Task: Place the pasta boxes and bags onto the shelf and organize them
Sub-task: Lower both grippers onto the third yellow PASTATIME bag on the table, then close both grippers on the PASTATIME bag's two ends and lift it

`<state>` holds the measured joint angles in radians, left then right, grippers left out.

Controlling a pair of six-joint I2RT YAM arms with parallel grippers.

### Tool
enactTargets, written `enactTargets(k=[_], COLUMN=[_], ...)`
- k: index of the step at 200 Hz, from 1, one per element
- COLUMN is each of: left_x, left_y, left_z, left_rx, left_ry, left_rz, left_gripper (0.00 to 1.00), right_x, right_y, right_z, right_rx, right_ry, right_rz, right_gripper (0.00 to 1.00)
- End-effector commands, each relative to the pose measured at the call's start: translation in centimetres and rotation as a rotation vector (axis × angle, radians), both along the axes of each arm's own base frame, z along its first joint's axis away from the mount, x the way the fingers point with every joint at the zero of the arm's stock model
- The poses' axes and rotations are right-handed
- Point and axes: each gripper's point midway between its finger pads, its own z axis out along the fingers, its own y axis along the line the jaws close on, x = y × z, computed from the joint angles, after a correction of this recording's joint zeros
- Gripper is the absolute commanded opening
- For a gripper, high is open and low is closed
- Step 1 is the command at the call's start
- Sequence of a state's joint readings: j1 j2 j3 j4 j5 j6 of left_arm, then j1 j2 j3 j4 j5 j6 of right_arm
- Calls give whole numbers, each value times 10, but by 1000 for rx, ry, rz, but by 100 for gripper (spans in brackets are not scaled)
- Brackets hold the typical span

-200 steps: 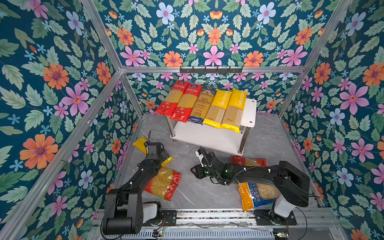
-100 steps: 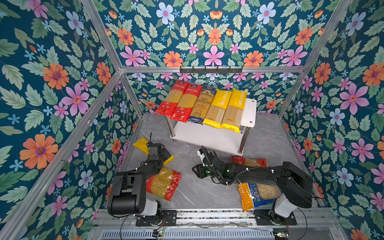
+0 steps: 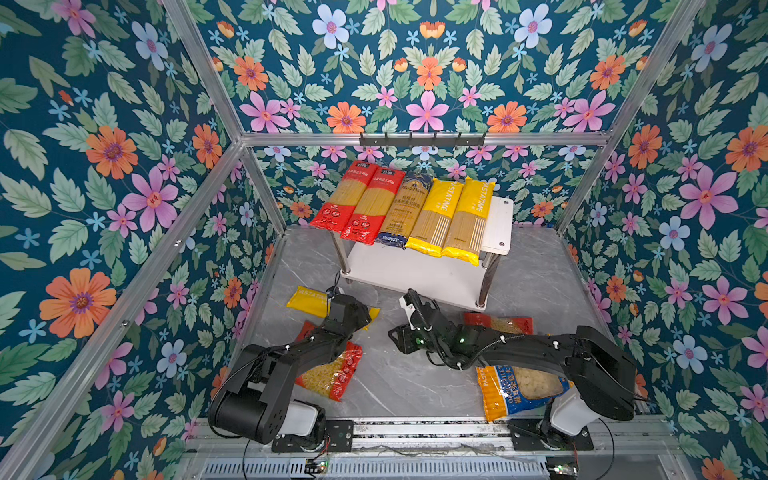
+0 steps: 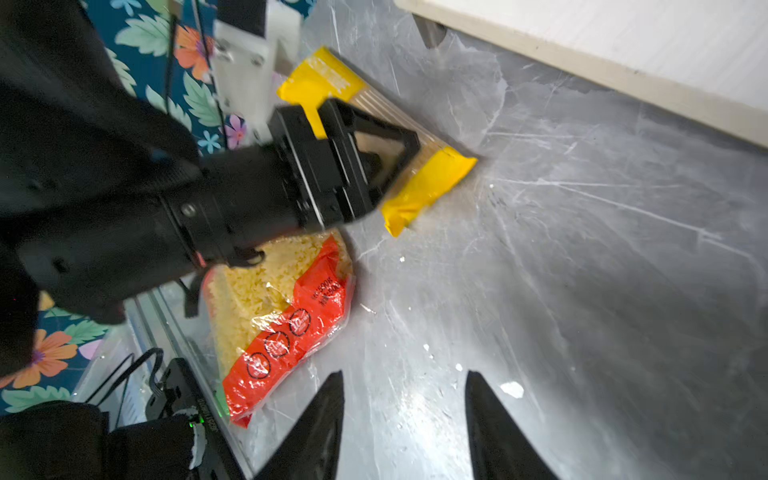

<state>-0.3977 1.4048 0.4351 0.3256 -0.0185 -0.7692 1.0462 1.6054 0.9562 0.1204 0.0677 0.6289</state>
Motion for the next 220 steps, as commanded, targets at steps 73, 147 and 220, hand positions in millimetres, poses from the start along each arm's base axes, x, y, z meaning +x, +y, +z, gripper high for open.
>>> enactTargets(k=[73,147,220], left_x=[-108,-133,-111], left_y=[-85,-77,-38], left_z=[-46,7,16], left_rx=[-44,-20,-93], left_ry=[236,128,95], left_rz=[-185,-192,-103], left_gripper=[62,63,64], right_x=[27,31,23], right_y=[-53,-53,-36], right_z=[-4,-37,-85], right_rx=[0,-68,-122], right_ry=[-17,61,205], right_rz=[-179,-144,-100], right_gripper=[46,48,57])
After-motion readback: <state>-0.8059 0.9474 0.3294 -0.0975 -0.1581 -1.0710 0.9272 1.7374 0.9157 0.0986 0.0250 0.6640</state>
